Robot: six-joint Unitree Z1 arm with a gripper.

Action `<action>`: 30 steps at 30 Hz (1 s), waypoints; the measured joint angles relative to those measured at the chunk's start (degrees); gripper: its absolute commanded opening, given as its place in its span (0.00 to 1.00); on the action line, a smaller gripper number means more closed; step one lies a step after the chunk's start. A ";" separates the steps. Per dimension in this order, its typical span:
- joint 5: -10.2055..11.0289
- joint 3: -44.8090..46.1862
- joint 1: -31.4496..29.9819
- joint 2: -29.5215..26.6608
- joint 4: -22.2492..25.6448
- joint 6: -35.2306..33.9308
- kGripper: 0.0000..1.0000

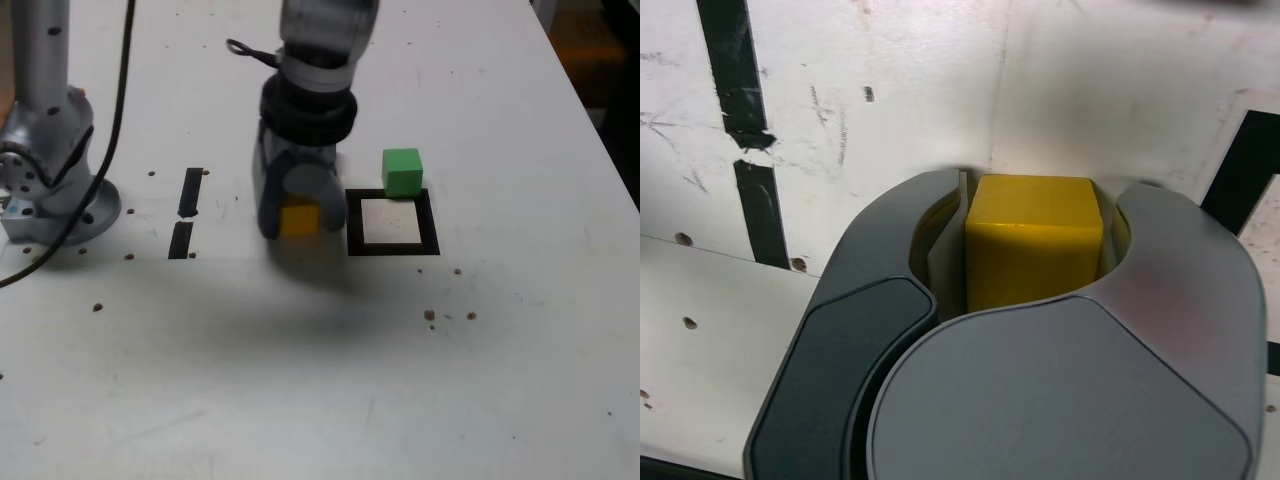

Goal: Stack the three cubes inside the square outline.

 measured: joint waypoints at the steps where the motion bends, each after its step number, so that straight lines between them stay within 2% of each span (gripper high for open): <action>1: -0.21 0.67 0.09 -0.51 0.00 0.01 0.42; 5: -0.61 1.32 0.12 -1.84 0.28 0.01 0.80; 7: -0.70 0.76 0.12 -2.07 0.37 0.06 0.93; 8: -0.70 0.55 0.12 -2.11 0.44 0.10 0.96; 15: -0.49 0.33 0.12 -3.20 1.36 0.02 1.00; 19: 0.19 -0.20 0.12 -4.80 4.00 -0.85 1.00; 21: 1.48 -1.49 0.10 -5.64 6.11 -1.34 1.00; 25: 5.67 -7.69 -1.11 -7.06 11.61 -1.34 1.00; 29: 8.76 -14.56 -3.25 -6.46 14.68 0.99 1.00; 30: 8.90 -15.63 -3.50 -6.15 14.77 1.55 0.99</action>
